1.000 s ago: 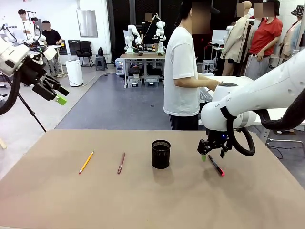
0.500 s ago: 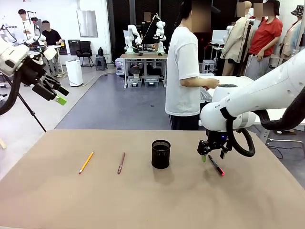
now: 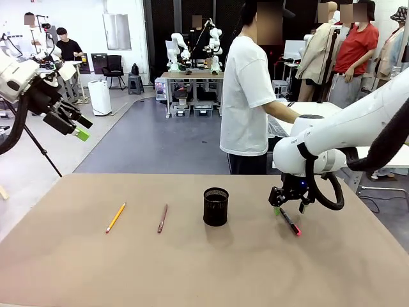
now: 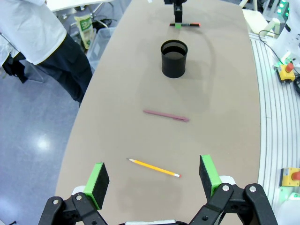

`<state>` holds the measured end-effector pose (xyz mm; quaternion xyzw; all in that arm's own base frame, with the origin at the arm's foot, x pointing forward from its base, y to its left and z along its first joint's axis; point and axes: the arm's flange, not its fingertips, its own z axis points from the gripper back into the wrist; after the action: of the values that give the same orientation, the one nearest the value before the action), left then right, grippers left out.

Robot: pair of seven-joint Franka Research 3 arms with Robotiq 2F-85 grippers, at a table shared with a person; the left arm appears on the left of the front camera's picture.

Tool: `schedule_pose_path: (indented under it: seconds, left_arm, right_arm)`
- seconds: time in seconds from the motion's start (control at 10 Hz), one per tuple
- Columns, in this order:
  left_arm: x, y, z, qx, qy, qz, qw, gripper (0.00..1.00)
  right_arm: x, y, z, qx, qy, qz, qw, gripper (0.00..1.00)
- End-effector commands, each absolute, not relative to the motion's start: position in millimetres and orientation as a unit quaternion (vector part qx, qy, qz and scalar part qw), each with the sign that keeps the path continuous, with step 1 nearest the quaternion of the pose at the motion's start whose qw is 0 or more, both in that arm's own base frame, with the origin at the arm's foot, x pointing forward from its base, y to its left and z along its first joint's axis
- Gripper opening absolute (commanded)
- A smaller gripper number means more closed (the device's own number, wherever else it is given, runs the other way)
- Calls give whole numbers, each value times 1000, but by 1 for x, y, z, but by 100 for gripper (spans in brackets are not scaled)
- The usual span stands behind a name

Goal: Place the pens into the pen holder.
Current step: Pick up a writing instrument from the table and place it into the Pen holder.

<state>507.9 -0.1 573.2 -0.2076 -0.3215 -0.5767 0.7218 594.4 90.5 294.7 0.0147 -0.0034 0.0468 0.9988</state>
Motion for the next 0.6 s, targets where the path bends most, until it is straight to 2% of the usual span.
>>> schedule_pose_path:
  seconds: [0.0,0.4,0.5]
  left_arm:
    - [507,0,574,-210,-322,-577,720,100]
    - [507,0,574,-210,-322,-577,720,100]
    - [507,0,574,-210,-322,-577,720,100]
  right_arm:
    - [604,92,294,14,0,37,999,100]
    - [612,98,290,1,-2,40,999,100]
    - [613,99,293,-3,-4,46,999,96]
